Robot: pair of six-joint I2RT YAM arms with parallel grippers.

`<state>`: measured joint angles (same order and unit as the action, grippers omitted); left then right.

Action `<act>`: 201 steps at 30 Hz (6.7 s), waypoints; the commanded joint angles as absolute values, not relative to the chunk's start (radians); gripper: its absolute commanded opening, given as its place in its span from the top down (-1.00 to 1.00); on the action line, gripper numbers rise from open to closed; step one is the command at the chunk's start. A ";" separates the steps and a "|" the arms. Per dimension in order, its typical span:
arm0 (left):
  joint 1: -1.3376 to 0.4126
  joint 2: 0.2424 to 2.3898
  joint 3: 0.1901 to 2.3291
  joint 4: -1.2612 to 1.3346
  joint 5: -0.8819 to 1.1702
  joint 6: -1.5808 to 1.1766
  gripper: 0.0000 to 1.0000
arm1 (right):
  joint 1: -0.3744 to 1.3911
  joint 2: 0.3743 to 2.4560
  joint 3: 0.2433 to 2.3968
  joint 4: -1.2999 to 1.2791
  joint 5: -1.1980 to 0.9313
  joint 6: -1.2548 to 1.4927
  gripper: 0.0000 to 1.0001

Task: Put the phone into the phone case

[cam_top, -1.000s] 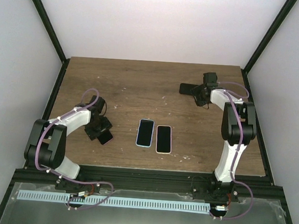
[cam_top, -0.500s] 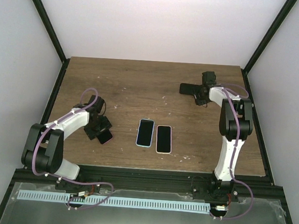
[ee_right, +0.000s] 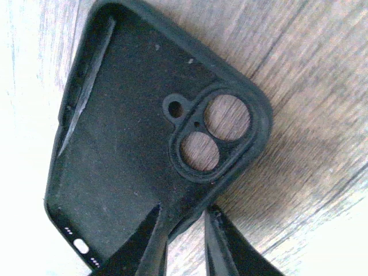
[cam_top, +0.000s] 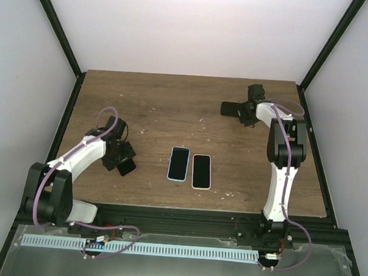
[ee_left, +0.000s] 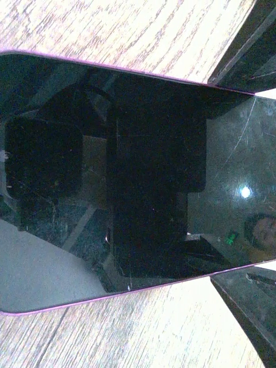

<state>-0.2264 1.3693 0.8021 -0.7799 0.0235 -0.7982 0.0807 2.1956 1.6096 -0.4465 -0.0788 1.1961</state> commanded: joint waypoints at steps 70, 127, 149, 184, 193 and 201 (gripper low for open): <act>-0.362 1.279 0.916 -0.813 0.049 -0.517 -0.19 | 0.656 1.594 1.092 -0.289 -0.276 0.779 -0.69; -0.541 1.708 1.062 -0.747 0.005 -0.357 -0.43 | 0.573 1.224 0.942 -0.259 -0.164 0.769 -1.00; -0.528 1.668 1.082 -0.754 0.017 -0.410 -0.75 | 0.571 1.212 0.914 -0.236 -0.208 0.758 -1.00; -0.277 1.508 0.683 -0.407 0.436 -0.512 0.24 | 0.862 1.884 1.121 -0.076 -0.391 0.881 0.22; -0.278 1.452 0.619 -0.314 0.568 -0.637 0.27 | 0.842 1.938 1.121 -0.123 -0.310 0.865 0.25; -0.275 1.394 0.664 -0.438 0.401 -0.571 -0.01 | 0.802 1.871 1.041 -0.152 -0.261 0.882 0.28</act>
<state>-0.2722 1.3941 0.6403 -0.3862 0.4656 -0.6006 0.8333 1.9118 1.0889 -0.0795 -0.3622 0.8806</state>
